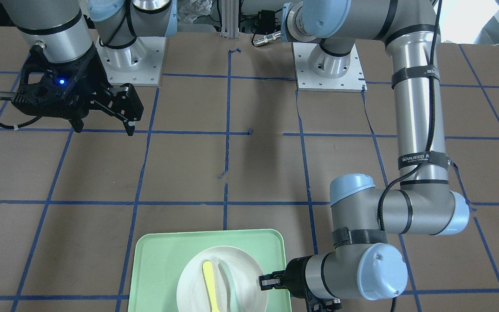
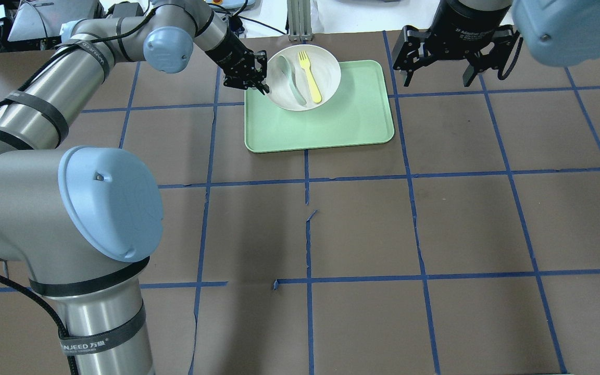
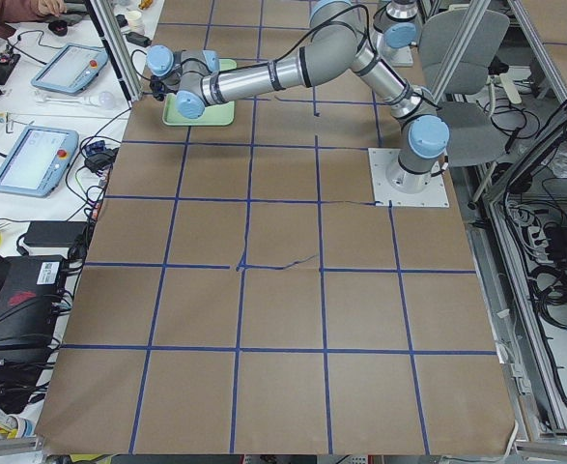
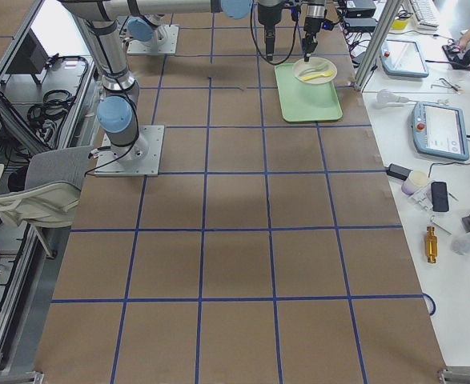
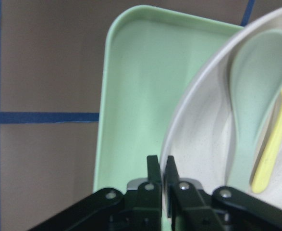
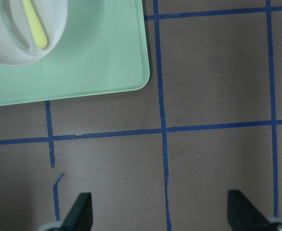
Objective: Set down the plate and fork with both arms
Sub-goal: 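Carry the plate with the left gripper and lower it onto the green tray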
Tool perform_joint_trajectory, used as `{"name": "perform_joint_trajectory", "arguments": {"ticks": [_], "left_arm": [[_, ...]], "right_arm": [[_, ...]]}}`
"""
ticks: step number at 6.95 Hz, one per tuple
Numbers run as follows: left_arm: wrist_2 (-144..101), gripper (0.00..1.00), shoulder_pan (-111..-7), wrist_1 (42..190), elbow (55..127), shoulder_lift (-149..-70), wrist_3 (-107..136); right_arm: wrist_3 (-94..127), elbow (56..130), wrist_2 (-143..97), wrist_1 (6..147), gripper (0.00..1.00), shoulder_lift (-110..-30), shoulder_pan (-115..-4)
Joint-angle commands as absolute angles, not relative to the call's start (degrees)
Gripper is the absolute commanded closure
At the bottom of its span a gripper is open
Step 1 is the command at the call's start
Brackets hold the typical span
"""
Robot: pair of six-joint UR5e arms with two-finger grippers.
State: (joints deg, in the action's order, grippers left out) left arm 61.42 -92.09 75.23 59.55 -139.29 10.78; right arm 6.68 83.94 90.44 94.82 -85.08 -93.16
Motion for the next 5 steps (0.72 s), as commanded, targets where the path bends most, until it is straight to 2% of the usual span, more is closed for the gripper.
{"name": "perform_joint_trajectory", "arguments": {"ticks": [1,4,5], "left_arm": [[61.52,1.00,-93.51,72.71,60.46,-140.71,11.26],[62.66,1.00,-94.13,67.59,65.12,-141.24,11.08],[63.54,0.90,-94.30,68.37,65.13,-140.72,11.25]], "right_arm": [[6.68,83.94,90.44,94.75,0.00,-85.08,-93.16],[6.68,83.94,90.44,94.83,0.00,-85.08,-93.16],[6.68,83.94,90.44,94.83,0.00,-85.08,-93.16]]}}
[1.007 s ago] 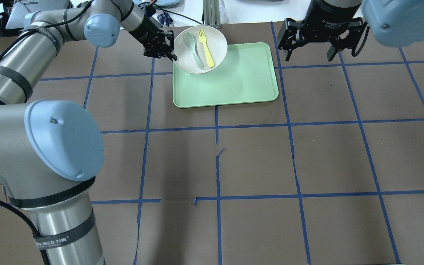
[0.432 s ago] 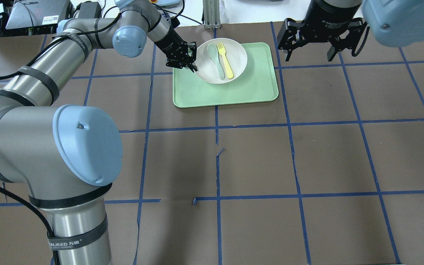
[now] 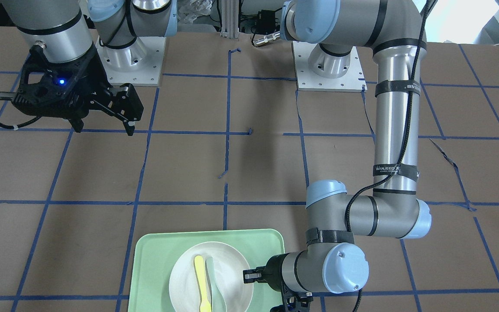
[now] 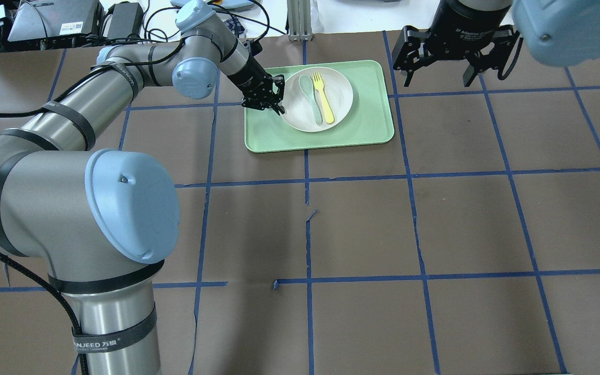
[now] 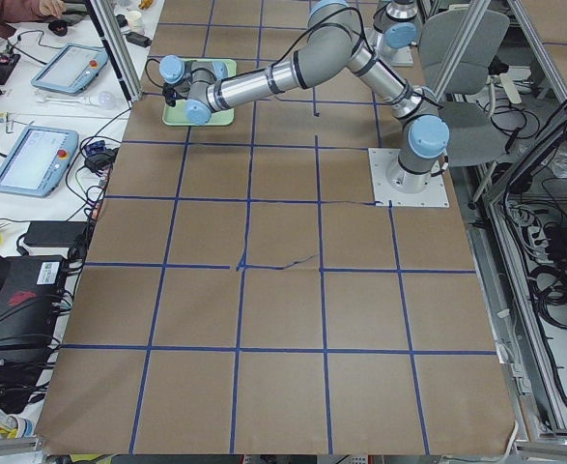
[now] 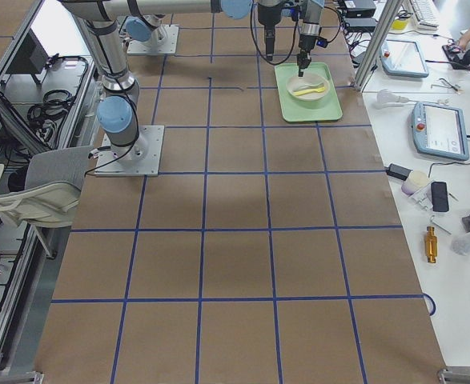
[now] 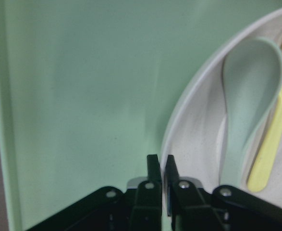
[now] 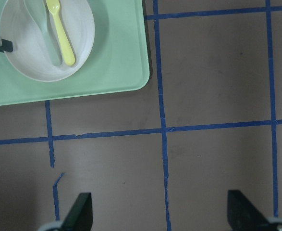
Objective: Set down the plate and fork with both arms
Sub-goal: 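Release the plate and raise the left arm while the right arm reaches over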
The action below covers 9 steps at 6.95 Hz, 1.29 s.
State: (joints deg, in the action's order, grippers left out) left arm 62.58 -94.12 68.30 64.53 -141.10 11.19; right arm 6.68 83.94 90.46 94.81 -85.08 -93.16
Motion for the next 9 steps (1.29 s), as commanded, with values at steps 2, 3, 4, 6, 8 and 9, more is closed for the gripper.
{"name": "perform_joint_trajectory", "arguments": {"ticks": [2,3,4,6,8,9], "left_arm": [[63.72,0.00,-94.48,70.31,65.21,-139.05,11.95],[65.20,0.00,-94.66,72.05,65.21,-137.22,11.95],[68.26,0.00,-94.83,76.25,65.04,-134.50,11.95],[78.26,0.00,-93.52,88.28,64.69,-127.13,6.29],[86.43,0.00,-91.94,97.92,65.64,-119.31,2.66],[85.00,0.00,-91.59,99.39,65.65,-116.74,-1.28]], "right_arm": [[6.68,83.94,90.44,94.83,0.00,-85.08,-93.16],[6.68,83.94,90.44,94.83,0.00,-85.08,-93.16],[6.68,83.94,90.53,94.83,0.00,-85.08,-93.16],[6.68,83.94,90.44,94.83,0.00,-85.08,-93.16],[6.59,83.94,90.35,94.92,0.00,-84.99,-93.16],[6.59,84.02,90.35,94.92,0.00,-84.99,-93.16]]}}
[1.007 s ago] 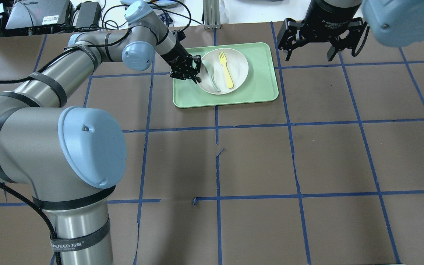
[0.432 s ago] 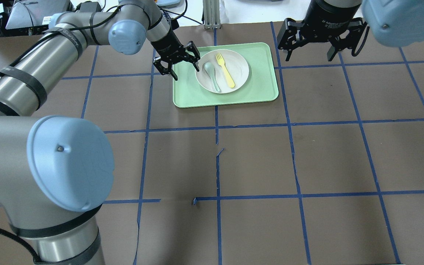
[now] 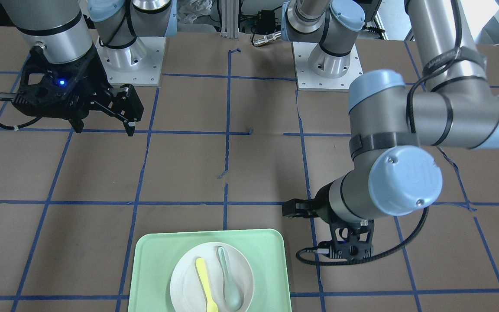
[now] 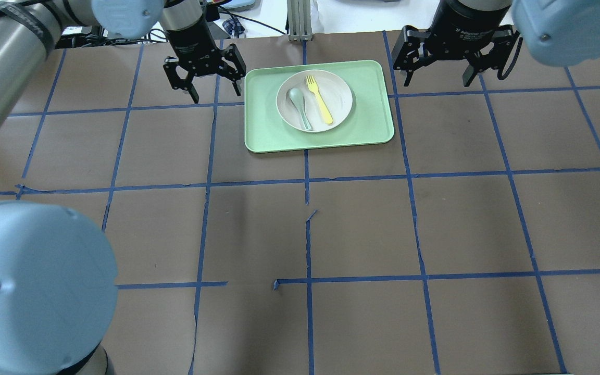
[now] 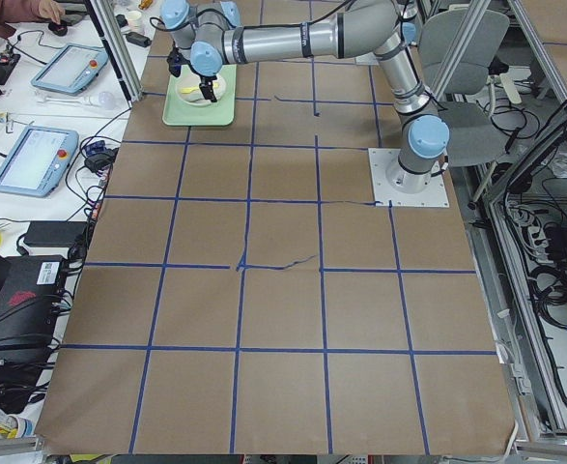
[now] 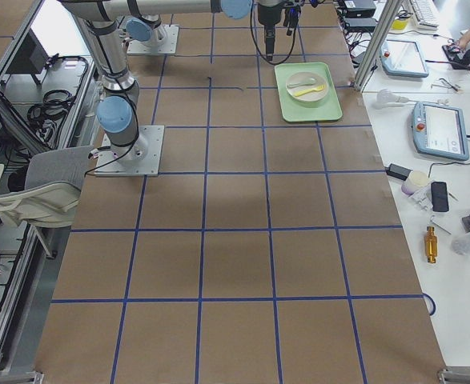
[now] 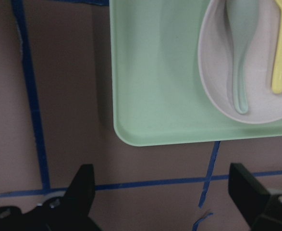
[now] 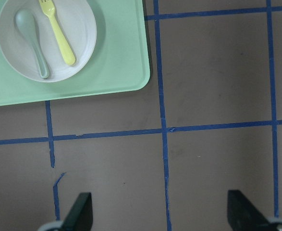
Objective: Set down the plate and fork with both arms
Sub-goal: 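Release the plate and raise the left arm while the right arm reaches over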
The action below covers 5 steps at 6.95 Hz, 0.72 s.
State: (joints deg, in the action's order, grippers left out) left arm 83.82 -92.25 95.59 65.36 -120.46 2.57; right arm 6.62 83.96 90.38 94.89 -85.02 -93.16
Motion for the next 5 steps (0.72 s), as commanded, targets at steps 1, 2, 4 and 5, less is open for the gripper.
{"name": "perform_joint_trajectory", "arguments": {"ticks": [1,2,4,5], "left_arm": [[86.90,0.00,-90.97,101.41,66.18,-113.33,-1.14],[90.14,0.00,-89.49,102.12,67.92,-111.64,-1.23],[89.21,0.00,-87.21,101.78,72.84,-107.07,-1.76],[89.12,0.00,-85.71,101.43,74.51,-106.01,-1.15]], "right_arm": [[6.42,83.94,90.44,95.18,0.00,-84.73,-93.08],[5.89,83.94,90.53,95.27,0.00,-84.47,-92.64],[5.54,82.37,90.53,97.62,0.00,-80.45,-92.90],[5.71,81.22,90.53,100.69,0.00,-76.68,-93.16]]}}
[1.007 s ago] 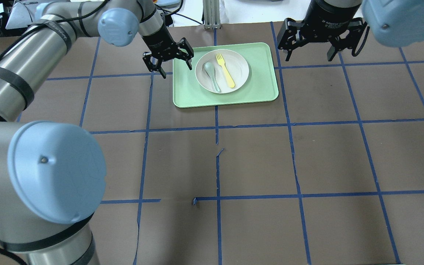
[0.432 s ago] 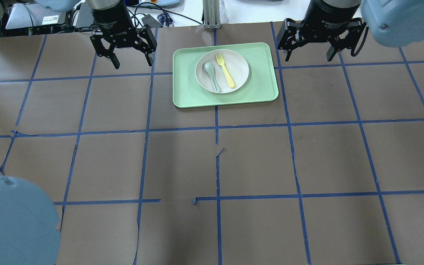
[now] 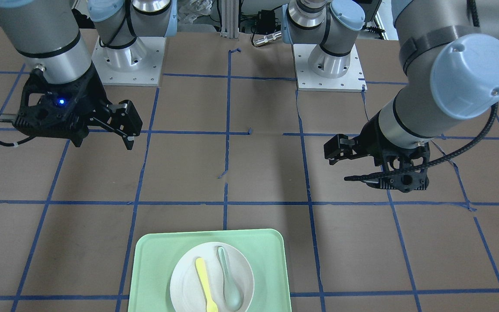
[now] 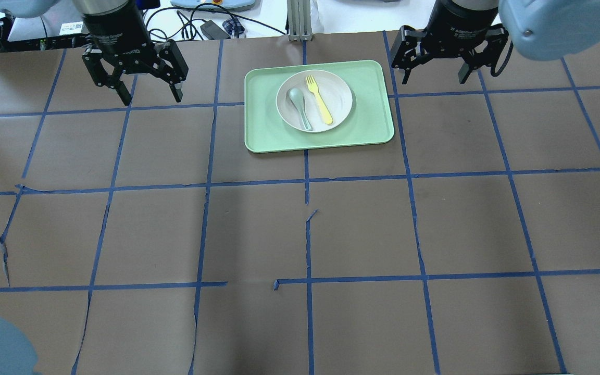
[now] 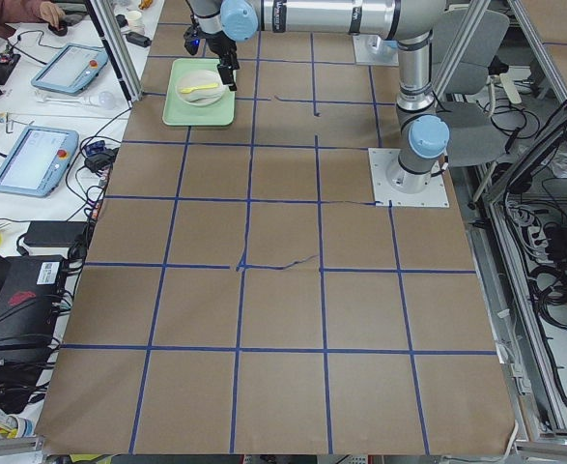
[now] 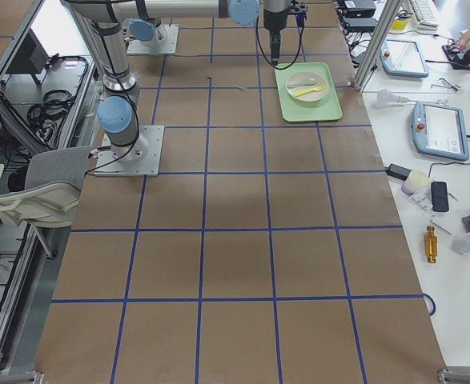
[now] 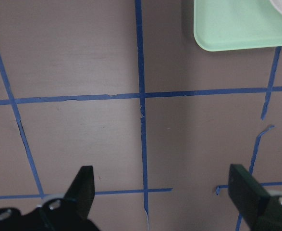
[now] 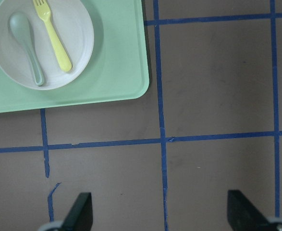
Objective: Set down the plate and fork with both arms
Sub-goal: 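Release the plate and raise the left arm while the right arm reaches over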
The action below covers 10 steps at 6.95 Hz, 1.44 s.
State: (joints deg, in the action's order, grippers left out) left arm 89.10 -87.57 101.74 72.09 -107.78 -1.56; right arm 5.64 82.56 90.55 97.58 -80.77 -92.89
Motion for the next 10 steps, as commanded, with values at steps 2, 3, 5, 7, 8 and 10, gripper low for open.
{"name": "perform_joint_trajectory", "arguments": {"ticks": [2,3,5,7,8,10], "left_arm": [[88.51,0.00,-84.56,101.25,76.89,-103.99,-0.89],[88.77,0.00,-84.46,99.25,78.38,-103.45,-0.79],[89.04,0.00,-84.46,98.70,83.21,-99.25,-0.71],[89.30,0.00,-84.99,98.44,85.25,-97.74,-1.14],[89.30,0.00,-85.16,98.00,85.78,-96.69,-1.14],[89.82,0.00,-85.17,97.04,85.96,-97.11,-0.62]], "right_arm": [[5.36,75.89,90.44,105.46,0.00,-66.68,-93.34],[5.10,71.15,90.44,106.16,0.00,-60.97,-93.51],[5.27,67.59,90.44,113.24,0.00,-52.68,-96.57],[5.89,65.67,90.53,121.18,0.00,-46.26,-100.62],[5.89,63.57,89.74,121.29,0.00,-43.79,-101.68],[5.89,61.62,86.40,121.64,0.03,-41.22,-103.09]]}}
